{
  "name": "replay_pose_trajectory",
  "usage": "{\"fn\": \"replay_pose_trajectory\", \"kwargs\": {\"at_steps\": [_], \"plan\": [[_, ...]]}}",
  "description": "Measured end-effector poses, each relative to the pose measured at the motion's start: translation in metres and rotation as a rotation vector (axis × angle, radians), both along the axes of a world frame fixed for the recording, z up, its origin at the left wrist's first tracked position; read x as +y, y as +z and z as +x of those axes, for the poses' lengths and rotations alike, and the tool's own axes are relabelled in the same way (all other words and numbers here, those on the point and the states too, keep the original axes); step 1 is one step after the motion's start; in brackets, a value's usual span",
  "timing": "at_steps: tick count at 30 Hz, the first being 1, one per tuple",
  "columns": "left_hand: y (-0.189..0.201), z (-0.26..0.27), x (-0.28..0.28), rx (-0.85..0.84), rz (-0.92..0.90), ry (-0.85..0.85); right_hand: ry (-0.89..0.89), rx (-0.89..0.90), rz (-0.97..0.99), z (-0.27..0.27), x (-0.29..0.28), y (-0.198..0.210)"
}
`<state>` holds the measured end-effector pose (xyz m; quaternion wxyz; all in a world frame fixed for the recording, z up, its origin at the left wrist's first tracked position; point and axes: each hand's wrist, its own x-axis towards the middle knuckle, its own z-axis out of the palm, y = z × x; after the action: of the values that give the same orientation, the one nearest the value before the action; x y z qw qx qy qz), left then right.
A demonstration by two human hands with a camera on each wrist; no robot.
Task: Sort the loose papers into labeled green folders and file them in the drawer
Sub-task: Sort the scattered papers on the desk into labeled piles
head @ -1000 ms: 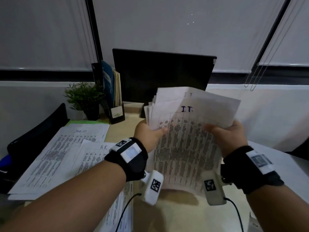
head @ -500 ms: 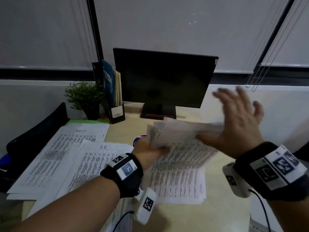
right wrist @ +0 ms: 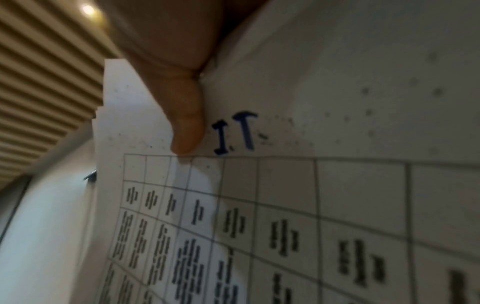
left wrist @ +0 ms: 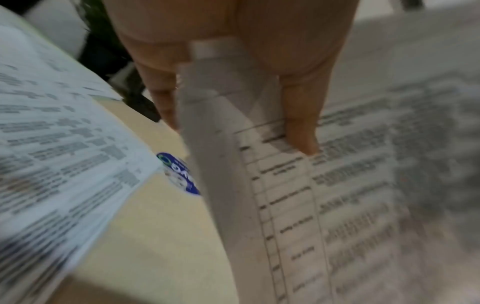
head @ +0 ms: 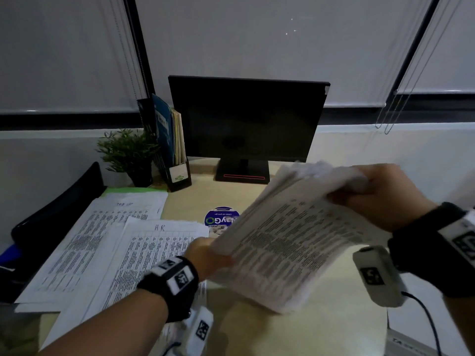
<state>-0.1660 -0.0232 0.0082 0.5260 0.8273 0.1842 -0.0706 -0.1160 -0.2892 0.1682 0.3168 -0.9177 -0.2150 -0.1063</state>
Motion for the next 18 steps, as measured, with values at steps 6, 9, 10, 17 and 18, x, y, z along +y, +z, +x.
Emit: {"fn": "replay_pose_trajectory", "kwargs": {"at_steps": [6,9,10,17,18], "plan": [[0.016,0.004,0.047,-0.242,-0.331,0.329,-0.118,0.177,0.505,0.009,-0.036,-0.015],[0.022,0.007,0.046,-0.312,-0.504,0.296,-0.110,0.255,0.764,0.012,-0.037,-0.031],[0.024,0.008,0.043,-0.328,-0.526,0.250,-0.105,0.269,0.827,0.013,-0.035,-0.036],[0.038,0.005,0.033,-0.466,-0.402,0.253,0.020,0.263,1.017,0.023,-0.049,-0.086],[0.035,0.003,0.032,-0.446,-0.368,0.248,0.022,0.289,0.971,0.025,-0.050,-0.098]]}}
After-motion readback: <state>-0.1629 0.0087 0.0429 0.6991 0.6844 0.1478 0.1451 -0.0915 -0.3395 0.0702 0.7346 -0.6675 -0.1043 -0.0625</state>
